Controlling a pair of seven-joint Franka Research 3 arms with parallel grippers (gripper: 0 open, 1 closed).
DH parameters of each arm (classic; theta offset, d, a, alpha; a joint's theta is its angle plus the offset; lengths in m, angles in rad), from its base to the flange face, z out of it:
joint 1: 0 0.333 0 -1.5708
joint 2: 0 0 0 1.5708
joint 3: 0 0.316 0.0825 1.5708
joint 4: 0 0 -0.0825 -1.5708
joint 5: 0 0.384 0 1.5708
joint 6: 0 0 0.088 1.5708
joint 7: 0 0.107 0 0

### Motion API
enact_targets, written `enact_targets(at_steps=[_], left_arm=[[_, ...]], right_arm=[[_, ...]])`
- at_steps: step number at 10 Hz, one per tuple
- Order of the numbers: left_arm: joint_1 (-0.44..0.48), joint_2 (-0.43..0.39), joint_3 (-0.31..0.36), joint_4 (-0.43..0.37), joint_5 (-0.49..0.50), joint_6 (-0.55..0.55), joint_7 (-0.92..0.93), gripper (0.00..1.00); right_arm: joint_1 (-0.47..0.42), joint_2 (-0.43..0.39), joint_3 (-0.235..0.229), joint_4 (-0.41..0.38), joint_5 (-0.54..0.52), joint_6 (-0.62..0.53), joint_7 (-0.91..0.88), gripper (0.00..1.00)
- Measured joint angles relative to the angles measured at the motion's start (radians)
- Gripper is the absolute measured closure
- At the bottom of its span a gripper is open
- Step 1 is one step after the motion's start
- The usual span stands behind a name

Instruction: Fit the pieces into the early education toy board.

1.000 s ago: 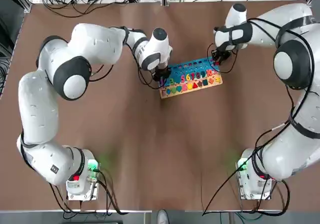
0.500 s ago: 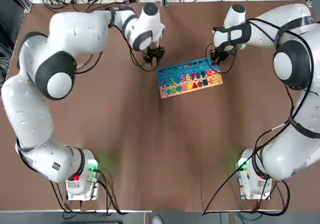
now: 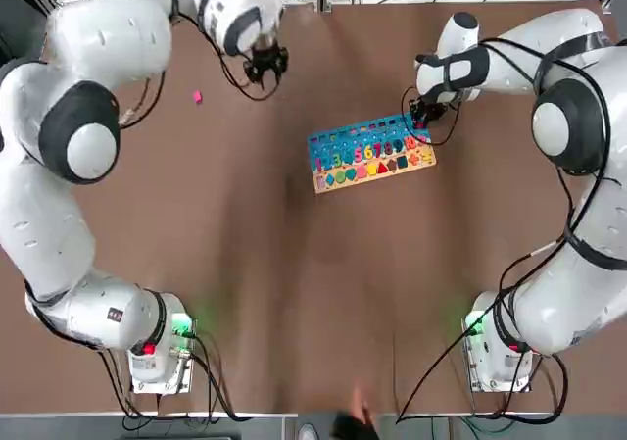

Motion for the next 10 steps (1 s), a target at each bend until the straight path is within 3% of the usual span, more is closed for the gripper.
enact_targets(at_steps=[5, 10], left_arm=[[0.198, 0.0, 0.0, 0.026, 0.0, -0.001, 0.124, 0.31], [0.26, 0.003, 0.0, 0.026, -0.002, -0.005, 0.2, 0.27]], right_arm=[[0.0, 0.003, 0.004, 0.0, 0.001, 0.012, 0.002, 0.64], [-0.002, 0.002, 0.004, -0.006, 0.005, 0.02, 0.004, 0.64]])
